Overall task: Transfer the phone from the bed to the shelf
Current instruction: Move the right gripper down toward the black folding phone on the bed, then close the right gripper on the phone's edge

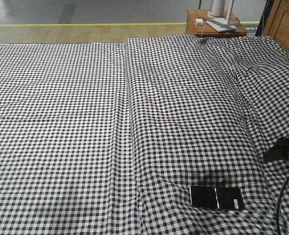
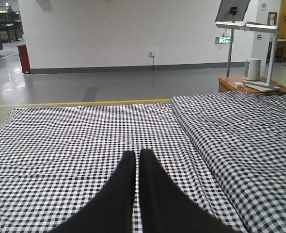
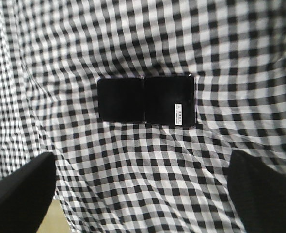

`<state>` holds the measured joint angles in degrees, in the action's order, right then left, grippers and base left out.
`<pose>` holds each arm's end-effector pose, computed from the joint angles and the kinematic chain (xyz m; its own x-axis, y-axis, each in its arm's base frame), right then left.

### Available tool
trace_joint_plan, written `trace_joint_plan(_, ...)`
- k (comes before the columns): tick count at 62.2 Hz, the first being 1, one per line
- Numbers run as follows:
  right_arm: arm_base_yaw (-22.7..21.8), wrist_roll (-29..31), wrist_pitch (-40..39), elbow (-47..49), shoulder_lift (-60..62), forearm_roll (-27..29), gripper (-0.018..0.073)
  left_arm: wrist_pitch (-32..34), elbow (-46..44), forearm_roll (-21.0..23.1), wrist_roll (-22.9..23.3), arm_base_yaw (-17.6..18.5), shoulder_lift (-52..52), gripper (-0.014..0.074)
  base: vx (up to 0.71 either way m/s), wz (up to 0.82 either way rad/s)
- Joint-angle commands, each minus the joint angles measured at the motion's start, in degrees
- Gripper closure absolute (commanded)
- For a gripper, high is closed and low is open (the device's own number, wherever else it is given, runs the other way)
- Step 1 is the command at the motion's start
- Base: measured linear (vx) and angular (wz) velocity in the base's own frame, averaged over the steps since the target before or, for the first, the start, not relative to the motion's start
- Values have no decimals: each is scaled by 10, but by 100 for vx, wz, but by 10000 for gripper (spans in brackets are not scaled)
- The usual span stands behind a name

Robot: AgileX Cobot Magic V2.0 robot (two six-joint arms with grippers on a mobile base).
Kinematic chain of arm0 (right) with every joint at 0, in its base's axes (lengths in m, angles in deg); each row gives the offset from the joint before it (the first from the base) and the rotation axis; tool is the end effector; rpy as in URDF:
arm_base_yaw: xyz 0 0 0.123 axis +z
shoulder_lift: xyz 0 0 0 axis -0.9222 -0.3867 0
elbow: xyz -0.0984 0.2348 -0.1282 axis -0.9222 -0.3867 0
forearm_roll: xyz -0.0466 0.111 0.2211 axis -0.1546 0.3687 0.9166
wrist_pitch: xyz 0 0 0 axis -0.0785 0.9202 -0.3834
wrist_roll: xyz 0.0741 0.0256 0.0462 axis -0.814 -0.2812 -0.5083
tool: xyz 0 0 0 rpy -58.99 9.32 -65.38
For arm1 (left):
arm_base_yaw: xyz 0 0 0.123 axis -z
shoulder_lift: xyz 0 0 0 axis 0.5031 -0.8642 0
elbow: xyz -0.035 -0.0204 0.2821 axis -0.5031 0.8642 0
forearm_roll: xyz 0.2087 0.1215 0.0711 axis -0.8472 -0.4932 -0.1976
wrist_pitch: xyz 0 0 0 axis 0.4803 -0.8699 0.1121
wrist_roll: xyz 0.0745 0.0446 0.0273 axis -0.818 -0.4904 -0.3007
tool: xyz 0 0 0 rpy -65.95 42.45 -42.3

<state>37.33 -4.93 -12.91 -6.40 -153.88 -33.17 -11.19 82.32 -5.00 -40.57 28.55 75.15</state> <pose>0.3352 -0.1402 0.1040 -0.9604 0.2191 -0.1723 0.1151 0.8746 0.4709 0.0564 0.0013 0.1952 -0.0147 0.0137 -0.9998 -0.0262 0.9996 0.0140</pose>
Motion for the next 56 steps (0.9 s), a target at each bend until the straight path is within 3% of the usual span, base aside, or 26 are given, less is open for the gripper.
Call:
trace_joint_plan(1, -4, 33, 4, 32, -25, 33, -102, 41, -14, 6, 5, 2, 3, 595, 0, 0)
trace_joint_plan(32, -4, 56, 144, 269, -290, 38, -83, 41, -14, 6, 5, 2, 3, 595, 0, 0)
trace_joint_plan(56, -4, 96, 208, 325, -375, 83, -69, 41, -14, 6, 5, 2, 3, 595, 0, 0)
